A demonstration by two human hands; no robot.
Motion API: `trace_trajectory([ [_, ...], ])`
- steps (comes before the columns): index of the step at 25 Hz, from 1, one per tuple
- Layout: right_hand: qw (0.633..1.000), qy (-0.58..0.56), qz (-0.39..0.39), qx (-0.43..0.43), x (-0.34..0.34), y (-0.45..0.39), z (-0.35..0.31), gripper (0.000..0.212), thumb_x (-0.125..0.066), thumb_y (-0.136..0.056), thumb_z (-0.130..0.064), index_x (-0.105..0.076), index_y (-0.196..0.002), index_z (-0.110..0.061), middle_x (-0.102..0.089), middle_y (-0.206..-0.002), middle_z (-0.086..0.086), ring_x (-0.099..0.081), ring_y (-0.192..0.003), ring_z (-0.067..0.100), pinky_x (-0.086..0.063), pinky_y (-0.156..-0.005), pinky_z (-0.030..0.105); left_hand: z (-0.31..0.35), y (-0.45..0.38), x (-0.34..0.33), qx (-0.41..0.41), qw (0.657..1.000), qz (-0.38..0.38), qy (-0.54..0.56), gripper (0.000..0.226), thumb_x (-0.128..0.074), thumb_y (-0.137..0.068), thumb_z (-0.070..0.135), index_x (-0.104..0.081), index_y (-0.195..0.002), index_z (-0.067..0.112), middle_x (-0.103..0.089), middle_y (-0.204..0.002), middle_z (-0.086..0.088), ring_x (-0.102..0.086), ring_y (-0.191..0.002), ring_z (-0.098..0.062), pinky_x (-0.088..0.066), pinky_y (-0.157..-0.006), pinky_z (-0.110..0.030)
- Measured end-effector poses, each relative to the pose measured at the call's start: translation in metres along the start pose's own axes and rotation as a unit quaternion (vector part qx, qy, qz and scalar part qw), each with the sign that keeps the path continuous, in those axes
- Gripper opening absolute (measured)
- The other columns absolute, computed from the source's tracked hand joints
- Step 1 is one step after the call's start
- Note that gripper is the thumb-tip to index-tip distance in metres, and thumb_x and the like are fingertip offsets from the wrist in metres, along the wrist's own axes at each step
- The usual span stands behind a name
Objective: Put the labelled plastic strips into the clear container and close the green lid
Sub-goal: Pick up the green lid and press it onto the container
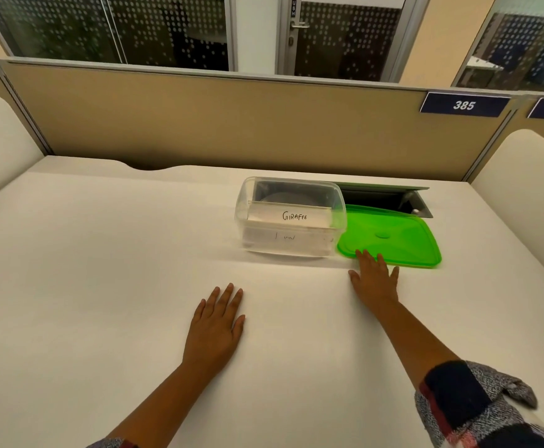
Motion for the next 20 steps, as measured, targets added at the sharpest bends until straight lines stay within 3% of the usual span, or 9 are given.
trace_trajectory([
  [2,0.998,0.038,0.048,-0.017,0.005,0.001,0.008,0.047,-0.043,-0.095,-0.027,-0.035,-0.141,-0.019,-0.043,-0.143,0.011,-0.034,-0.136,0.025,-0.009,-0.115,0.058,0.001,0.000,0.000,-0.002,1.000,0.001,-0.004,0.076,0.007,-0.082,0.061,-0.023,-0.143,0.028,-0.021,-0.154,0.006,-0.017,-0.144,-0.020,-0.014,-0.116,-0.035],
  [4,0.989,0.048,0.129,-0.044,0.016,0.011,0.015,0.034,-0.053,-0.088,-0.013,-0.058,-0.121,-0.015,-0.062,-0.110,0.015,-0.054,-0.112,0.032,-0.010,-0.111,0.065,0.000,0.001,0.000,-0.002,1.000,0.004,-0.003,0.086,0.020,-0.076,0.063,-0.020,-0.144,0.029,-0.020,-0.155,0.006,-0.015,-0.144,-0.018,-0.013,-0.116,-0.034],
  [8,0.972,0.106,0.209,-0.026,0.028,0.033,0.023,0.011,-0.067,-0.076,-0.005,-0.069,-0.084,-0.013,-0.063,-0.076,0.013,-0.062,-0.079,0.035,-0.019,-0.101,0.076,-0.001,0.001,-0.001,-0.002,1.000,-0.001,-0.008,0.092,0.029,-0.068,0.063,-0.013,-0.145,0.031,-0.012,-0.156,0.008,-0.008,-0.145,-0.016,-0.009,-0.117,-0.032],
  [14,0.952,0.114,0.282,0.029,0.057,0.058,0.032,0.030,-0.069,-0.068,0.007,-0.070,-0.086,-0.018,-0.062,-0.076,0.009,-0.062,-0.076,0.033,-0.023,-0.099,0.076,-0.001,0.000,-0.005,0.005,0.999,-0.033,-0.028,0.070,0.006,-0.081,0.054,-0.008,-0.145,0.031,-0.006,-0.157,0.008,-0.004,-0.146,-0.015,-0.006,-0.118,-0.032],
  [16,0.936,0.115,0.328,0.056,0.070,0.065,0.027,0.030,-0.069,-0.069,0.005,-0.070,-0.088,-0.018,-0.063,-0.077,0.008,-0.062,-0.076,0.033,-0.024,-0.100,0.073,-0.002,-0.003,-0.006,0.013,0.998,-0.051,-0.029,0.056,-0.010,-0.092,0.047,-0.007,-0.146,0.029,-0.005,-0.158,0.006,-0.002,-0.146,-0.016,-0.005,-0.118,-0.034],
  [20,0.908,0.084,0.401,0.080,0.087,0.085,0.018,0.021,-0.049,-0.078,-0.013,-0.067,-0.084,-0.020,-0.061,-0.079,0.005,-0.061,-0.077,0.031,-0.030,-0.101,0.055,0.008,0.000,-0.006,0.015,0.996,-0.077,-0.050,0.052,-0.024,-0.097,0.034,-0.009,-0.146,0.023,-0.004,-0.158,0.001,-0.002,-0.146,-0.021,-0.006,-0.118,-0.040],
])
Point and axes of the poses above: each hand's wrist, its own y-axis away from the middle knuckle, its own x-axis out of the back of the hand, z = x × y, the point moved 7 cm from there along -y, towards the middle knuckle
